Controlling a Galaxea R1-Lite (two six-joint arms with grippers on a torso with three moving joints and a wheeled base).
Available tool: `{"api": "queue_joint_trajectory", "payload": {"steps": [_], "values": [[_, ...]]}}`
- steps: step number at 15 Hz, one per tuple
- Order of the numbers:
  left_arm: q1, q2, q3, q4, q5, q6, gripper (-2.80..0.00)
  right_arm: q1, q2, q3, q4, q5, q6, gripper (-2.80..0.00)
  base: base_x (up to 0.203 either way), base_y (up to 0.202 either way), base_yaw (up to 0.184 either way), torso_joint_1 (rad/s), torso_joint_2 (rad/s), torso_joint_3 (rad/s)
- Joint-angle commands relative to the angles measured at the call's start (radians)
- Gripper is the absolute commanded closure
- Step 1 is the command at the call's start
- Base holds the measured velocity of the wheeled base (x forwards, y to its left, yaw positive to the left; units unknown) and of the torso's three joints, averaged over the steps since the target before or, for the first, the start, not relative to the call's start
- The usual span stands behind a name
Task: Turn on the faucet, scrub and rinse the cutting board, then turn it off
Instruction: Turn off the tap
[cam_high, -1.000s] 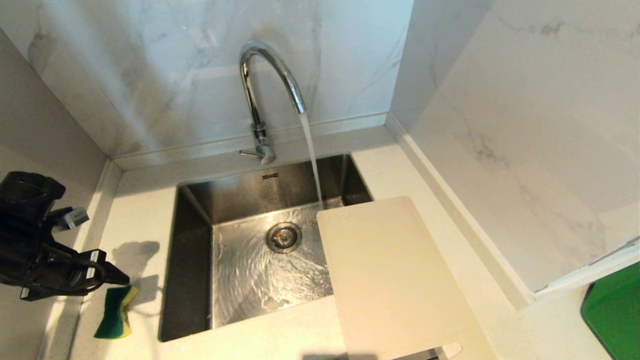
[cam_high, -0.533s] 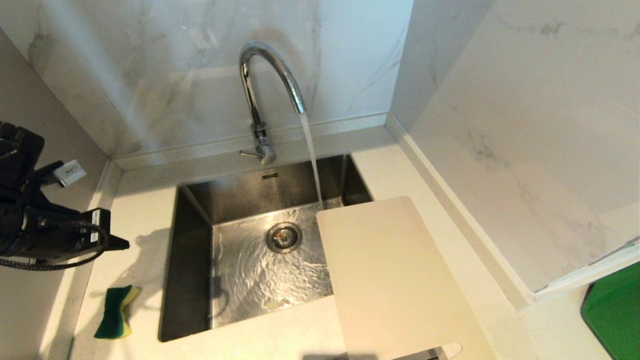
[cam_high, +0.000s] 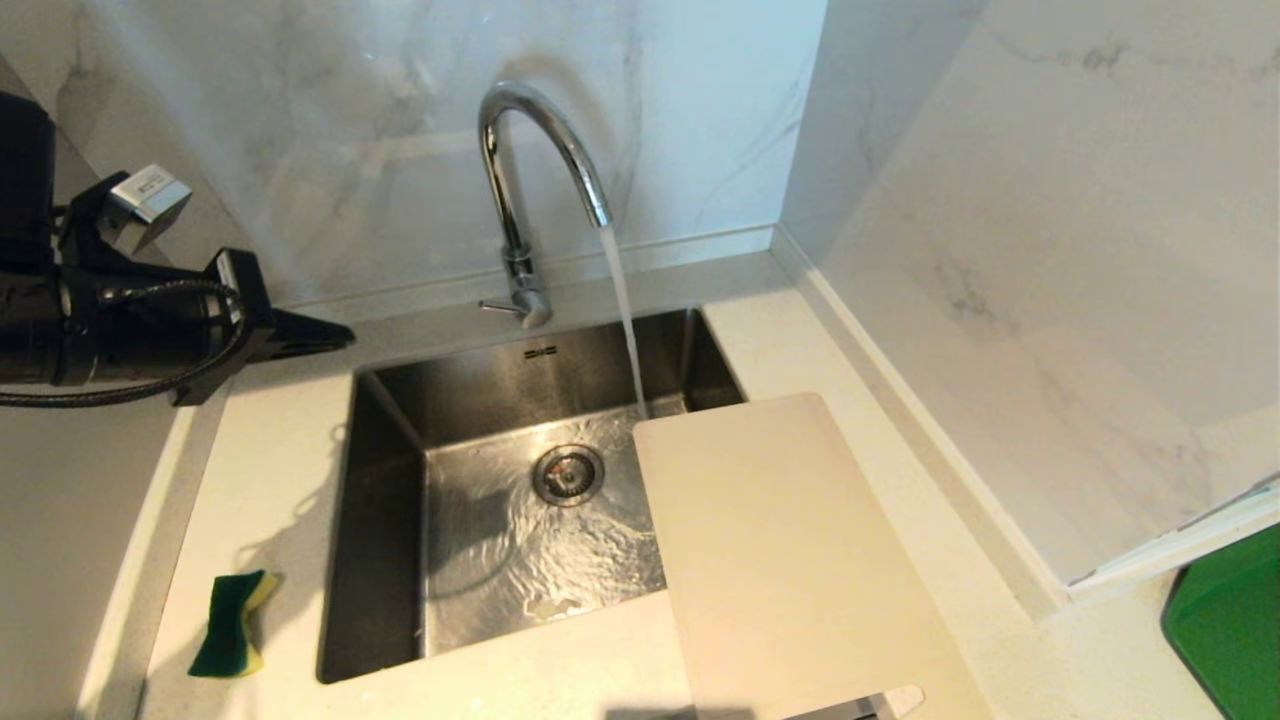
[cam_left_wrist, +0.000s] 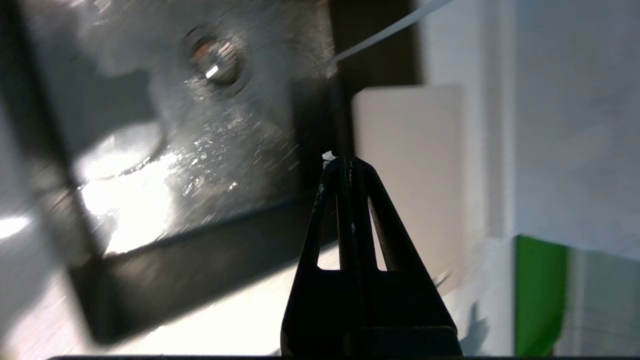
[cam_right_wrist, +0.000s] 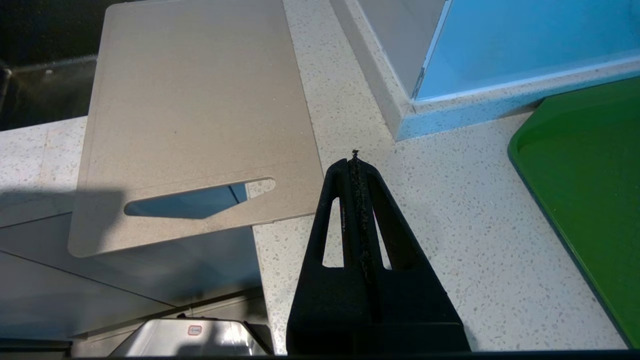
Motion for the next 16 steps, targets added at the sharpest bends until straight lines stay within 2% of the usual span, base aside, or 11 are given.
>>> {"api": "queue_joint_trajectory", "payload": {"steps": [1,3,7,9,11,16], "values": [[-0.041,0.034,-0.002,-0.205,-0.002,-0.062,0.00,0.001,0.000,0.001,0.000,0.001,0.000,0.00,0.000,0.000,0.000,0.000,0.00,0.000],[-0.092,0.067,0.001,-0.366,-0.003,-0.129,0.00,0.001,0.000,0.001,0.000,0.001,0.000,0.00,0.000,0.000,0.000,0.000,0.00,0.000],[-0.115,0.164,0.015,-0.518,0.007,-0.131,0.00,0.001,0.001,0.002,0.000,0.001,0.000,0.00,0.000,0.000,0.000,0.000,0.00,0.000],[-0.109,0.248,0.013,-0.664,0.012,-0.111,0.00,0.001,0.001,0.000,0.000,0.001,0.001,0.00,0.000,0.000,0.000,0.000,0.00,0.000],[-0.103,0.350,0.000,-0.790,0.028,-0.060,0.00,0.001,0.001,0.001,0.000,0.001,0.000,0.00,0.000,0.000,0.000,0.000,0.00,0.000],[-0.116,0.620,-0.129,-1.093,0.165,-0.011,0.00,0.001,0.001,0.001,0.000,0.001,0.000,0.00,0.000,0.000,0.000,0.000,0.00,0.000]]}}
